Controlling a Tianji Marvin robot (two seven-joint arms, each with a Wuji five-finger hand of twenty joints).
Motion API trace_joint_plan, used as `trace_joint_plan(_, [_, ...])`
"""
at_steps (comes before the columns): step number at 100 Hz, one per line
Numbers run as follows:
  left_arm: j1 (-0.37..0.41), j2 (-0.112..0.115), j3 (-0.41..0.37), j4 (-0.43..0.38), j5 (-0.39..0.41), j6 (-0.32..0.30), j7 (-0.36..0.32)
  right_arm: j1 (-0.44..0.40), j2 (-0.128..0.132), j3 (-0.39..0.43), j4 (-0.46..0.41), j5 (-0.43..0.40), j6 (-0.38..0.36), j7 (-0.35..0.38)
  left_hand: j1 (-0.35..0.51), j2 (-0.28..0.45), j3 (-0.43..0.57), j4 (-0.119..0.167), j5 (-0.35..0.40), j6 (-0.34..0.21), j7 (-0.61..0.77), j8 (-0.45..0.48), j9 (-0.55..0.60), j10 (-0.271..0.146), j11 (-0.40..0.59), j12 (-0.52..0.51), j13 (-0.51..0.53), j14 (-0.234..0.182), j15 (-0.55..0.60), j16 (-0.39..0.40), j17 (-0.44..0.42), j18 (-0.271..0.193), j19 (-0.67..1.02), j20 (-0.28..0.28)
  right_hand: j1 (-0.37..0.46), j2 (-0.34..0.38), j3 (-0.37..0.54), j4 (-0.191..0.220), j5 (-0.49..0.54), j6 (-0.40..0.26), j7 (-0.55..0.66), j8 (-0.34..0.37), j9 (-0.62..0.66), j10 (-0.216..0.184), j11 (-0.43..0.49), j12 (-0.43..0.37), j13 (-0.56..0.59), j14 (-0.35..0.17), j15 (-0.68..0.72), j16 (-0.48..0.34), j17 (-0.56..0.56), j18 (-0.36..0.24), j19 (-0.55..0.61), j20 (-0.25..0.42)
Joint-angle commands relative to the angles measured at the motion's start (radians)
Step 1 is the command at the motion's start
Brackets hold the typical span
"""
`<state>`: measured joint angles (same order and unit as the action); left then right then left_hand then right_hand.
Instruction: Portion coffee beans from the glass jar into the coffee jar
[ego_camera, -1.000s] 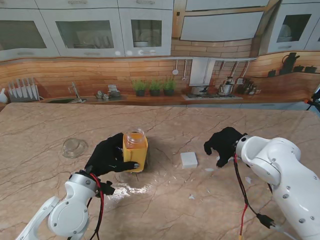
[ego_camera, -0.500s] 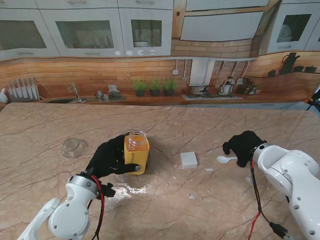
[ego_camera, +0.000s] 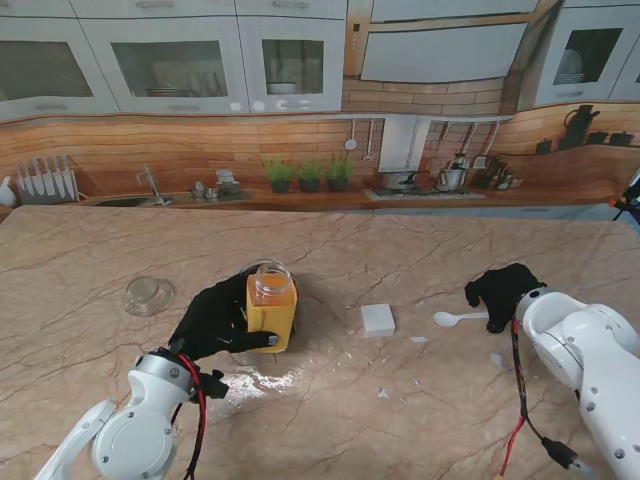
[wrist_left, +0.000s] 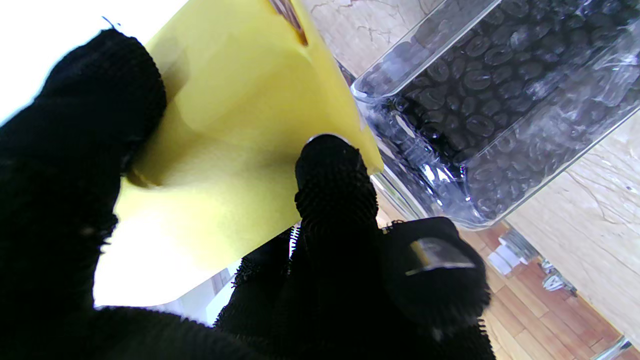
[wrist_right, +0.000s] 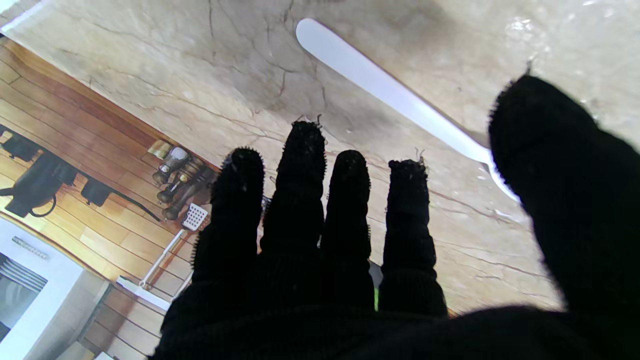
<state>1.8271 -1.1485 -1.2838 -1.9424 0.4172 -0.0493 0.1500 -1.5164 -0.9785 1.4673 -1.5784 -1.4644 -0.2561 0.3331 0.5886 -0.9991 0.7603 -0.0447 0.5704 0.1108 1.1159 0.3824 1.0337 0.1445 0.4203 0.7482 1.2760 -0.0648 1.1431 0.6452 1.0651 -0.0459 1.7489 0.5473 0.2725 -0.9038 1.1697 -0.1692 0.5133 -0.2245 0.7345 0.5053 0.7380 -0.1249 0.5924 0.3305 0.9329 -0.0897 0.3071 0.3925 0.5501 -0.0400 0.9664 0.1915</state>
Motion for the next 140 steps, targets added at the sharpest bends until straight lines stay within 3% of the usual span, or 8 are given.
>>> trace_joint_plan(1, [0.007, -0.001, 0.002, -0.013, -0.003, 0.001, -0.003, 0.012, 0.0, -0.007, 0.012, 0.006, 0.002, 0.009, 0.188, 0.208, 0.341, 0.095, 0.13, -0.154, 0.163, 0.057, 0.142, -0.078, 0.101, 0.066, -0.002, 0.042, -0.033, 0.009, 0.008, -0.048, 0.056, -0.007, -0.024, -0.028, 0.027, -0.022, -0.012, 0.018, 0.015, -0.006, -0.036, 0.014, 0.023, 0.01, -0.004, 0.002, 0.008, 0.007, -0.006, -0.004, 0.01, -0.002])
trace_joint_plan(26, [0.002, -0.003, 0.003, -0.015, -0.01, 0.005, -0.002, 0.062, 0.004, -0.058, 0.068, 0.035, 0.012, 0.039, 0.187, 0.211, 0.34, 0.097, 0.127, -0.157, 0.164, 0.059, 0.141, -0.08, 0.101, 0.067, -0.002, 0.039, -0.035, 0.008, 0.007, -0.049, 0.055, -0.008, -0.038, -0.044, 0.036, -0.028, -0.014, 0.019, 0.013, -0.01, -0.042, 0.013, 0.021, 0.008, -0.013, 0.001, 0.006, 0.004, -0.015, -0.004, 0.009, -0.001])
trace_joint_plan(67, [0.001, -0.003, 0.0, -0.012, -0.005, -0.001, 0.001, 0.121, 0.007, -0.145, 0.158, 0.067, 0.062, -0.011, 0.186, 0.213, 0.337, 0.101, 0.125, -0.158, 0.165, 0.06, 0.139, -0.081, 0.103, 0.067, -0.002, 0.04, -0.037, 0.01, 0.007, -0.048, 0.056, -0.008, -0.012, -0.027, 0.038, -0.027, -0.002, 0.007, 0.034, -0.008, -0.024, 0.004, 0.036, 0.013, 0.001, -0.003, 0.02, 0.004, -0.007, -0.005, 0.017, 0.004])
trace_joint_plan(102, [0.0, -0.003, -0.003, -0.011, -0.005, -0.004, 0.002, 0.143, 0.007, -0.199, 0.214, 0.09, 0.08, -0.098, 0.186, 0.212, 0.337, 0.101, 0.127, -0.158, 0.164, 0.059, 0.139, -0.08, 0.102, 0.066, -0.002, 0.043, -0.037, 0.01, 0.007, -0.046, 0.056, -0.009, 0.046, -0.043, 0.046, -0.027, 0.191, -0.13, 0.147, 0.054, 0.183, -0.083, 0.112, 0.034, 0.128, -0.041, 0.147, 0.091, 0.041, 0.001, 0.095, 0.038])
trace_joint_plan(104, [0.0, -0.003, -0.003, -0.011, -0.005, -0.005, 0.003, 0.145, 0.007, -0.205, 0.219, 0.091, 0.083, -0.105, 0.187, 0.212, 0.337, 0.101, 0.127, -0.159, 0.164, 0.059, 0.139, -0.079, 0.102, 0.066, -0.002, 0.043, -0.037, 0.01, 0.007, -0.046, 0.056, -0.009, 0.055, -0.047, 0.043, -0.034, 0.202, -0.142, 0.153, 0.057, 0.198, -0.086, 0.117, 0.036, 0.138, -0.043, 0.155, 0.098, 0.045, 0.002, 0.102, 0.041])
trace_joint_plan(114, [0.001, -0.003, -0.006, -0.01, -0.006, -0.007, 0.002, 0.159, 0.007, -0.232, 0.244, 0.097, 0.102, -0.133, 0.187, 0.211, 0.336, 0.102, 0.127, -0.158, 0.163, 0.058, 0.139, -0.079, 0.101, 0.066, -0.002, 0.045, -0.038, 0.01, 0.007, -0.046, 0.056, -0.009, 0.107, -0.065, 0.025, -0.164, 0.227, -0.191, 0.215, -0.028, 0.237, -0.101, 0.128, 0.041, 0.162, -0.049, 0.168, 0.122, 0.058, 0.006, 0.125, 0.044])
trace_joint_plan(122, [0.002, -0.003, -0.009, -0.01, -0.007, -0.009, 0.002, 0.165, 0.007, -0.248, 0.26, 0.098, 0.116, -0.146, 0.186, 0.211, 0.337, 0.102, 0.128, -0.159, 0.164, 0.058, 0.14, -0.078, 0.101, 0.066, -0.002, 0.045, -0.037, 0.011, 0.007, -0.047, 0.056, -0.009, 0.139, -0.067, 0.01, -0.196, 0.238, -0.223, 0.243, -0.048, 0.258, -0.111, 0.134, 0.044, 0.174, -0.054, 0.173, 0.125, 0.062, 0.013, 0.133, 0.046])
trace_joint_plan(140, [0.002, -0.003, -0.013, -0.009, -0.006, -0.01, 0.003, 0.161, 0.009, -0.255, 0.27, 0.091, 0.125, -0.159, 0.184, 0.213, 0.338, 0.103, 0.125, -0.16, 0.163, 0.059, 0.14, -0.083, 0.101, 0.067, -0.002, 0.039, -0.038, 0.01, 0.007, -0.048, 0.055, -0.009, 0.127, -0.078, -0.003, -0.212, 0.266, -0.266, 0.263, -0.062, 0.302, -0.128, 0.128, 0.043, 0.158, -0.046, 0.157, 0.117, 0.007, 0.069, 0.146, 0.06])
